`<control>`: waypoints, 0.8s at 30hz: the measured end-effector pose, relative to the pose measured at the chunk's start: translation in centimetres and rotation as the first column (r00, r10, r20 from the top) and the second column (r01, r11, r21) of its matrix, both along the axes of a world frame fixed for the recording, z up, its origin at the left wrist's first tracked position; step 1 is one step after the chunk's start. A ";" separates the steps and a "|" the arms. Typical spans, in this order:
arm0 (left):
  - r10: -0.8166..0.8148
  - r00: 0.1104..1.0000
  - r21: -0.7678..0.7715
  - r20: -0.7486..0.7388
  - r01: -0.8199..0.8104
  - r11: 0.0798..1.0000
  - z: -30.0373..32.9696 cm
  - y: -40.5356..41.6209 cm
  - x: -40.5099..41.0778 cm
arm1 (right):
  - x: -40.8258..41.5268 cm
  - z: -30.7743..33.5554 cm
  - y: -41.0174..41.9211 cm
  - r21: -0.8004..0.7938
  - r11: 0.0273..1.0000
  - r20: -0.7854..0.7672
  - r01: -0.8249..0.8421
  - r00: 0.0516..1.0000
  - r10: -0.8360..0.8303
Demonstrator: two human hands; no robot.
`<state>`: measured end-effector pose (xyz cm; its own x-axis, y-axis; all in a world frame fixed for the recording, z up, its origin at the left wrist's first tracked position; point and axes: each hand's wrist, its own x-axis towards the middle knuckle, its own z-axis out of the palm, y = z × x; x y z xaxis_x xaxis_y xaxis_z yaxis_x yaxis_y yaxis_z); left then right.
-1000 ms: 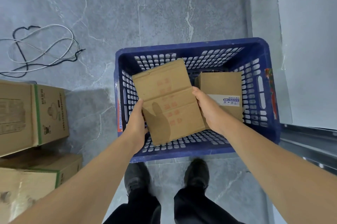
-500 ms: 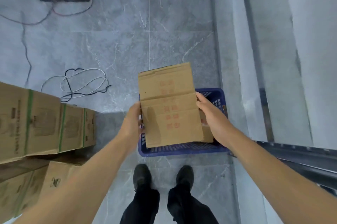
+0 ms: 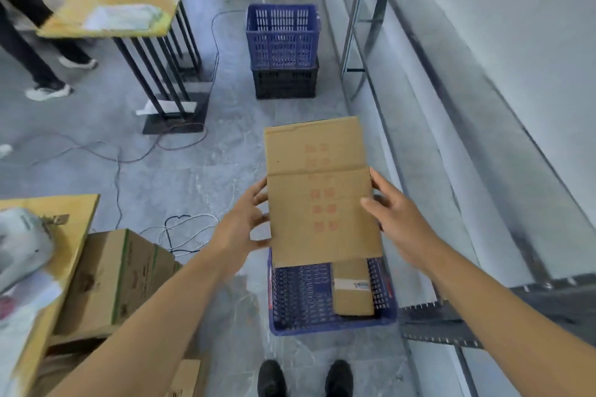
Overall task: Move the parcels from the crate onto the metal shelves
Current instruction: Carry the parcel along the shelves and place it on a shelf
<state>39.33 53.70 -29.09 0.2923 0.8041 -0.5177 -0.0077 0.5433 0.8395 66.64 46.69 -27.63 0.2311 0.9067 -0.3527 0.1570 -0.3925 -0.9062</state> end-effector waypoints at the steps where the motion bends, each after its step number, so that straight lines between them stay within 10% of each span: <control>1: -0.037 0.999 0.035 -0.016 0.037 0.999 0.8 0.0 -0.4 | 0.0 1.1 -0.2 0.026 1.000 0.002 -0.001 1.000 0.001; 8: -0.140 0.985 0.311 -0.096 0.164 0.936 3.5 -1.4 -2.7 | -1.2 4.4 -2.6 0.184 0.977 -0.037 0.104 0.994 -0.099; 14: -0.178 0.984 0.039 -0.018 0.179 0.983 3.8 -3.0 -4.7 | -3.4 4.2 -4.4 0.196 0.973 -0.154 0.123 0.984 -0.093; 19: -0.170 0.985 0.102 -0.025 0.172 0.980 5.0 -2.8 -5.6 | -5.1 4.4 -4.8 0.151 0.984 0.135 -0.091 0.988 0.070; 24: -0.155 0.988 0.143 0.028 0.149 0.978 6.1 -2.6 -5.0 | -6.0 5.1 -4.3 0.155 0.980 0.060 -0.126 0.991 0.118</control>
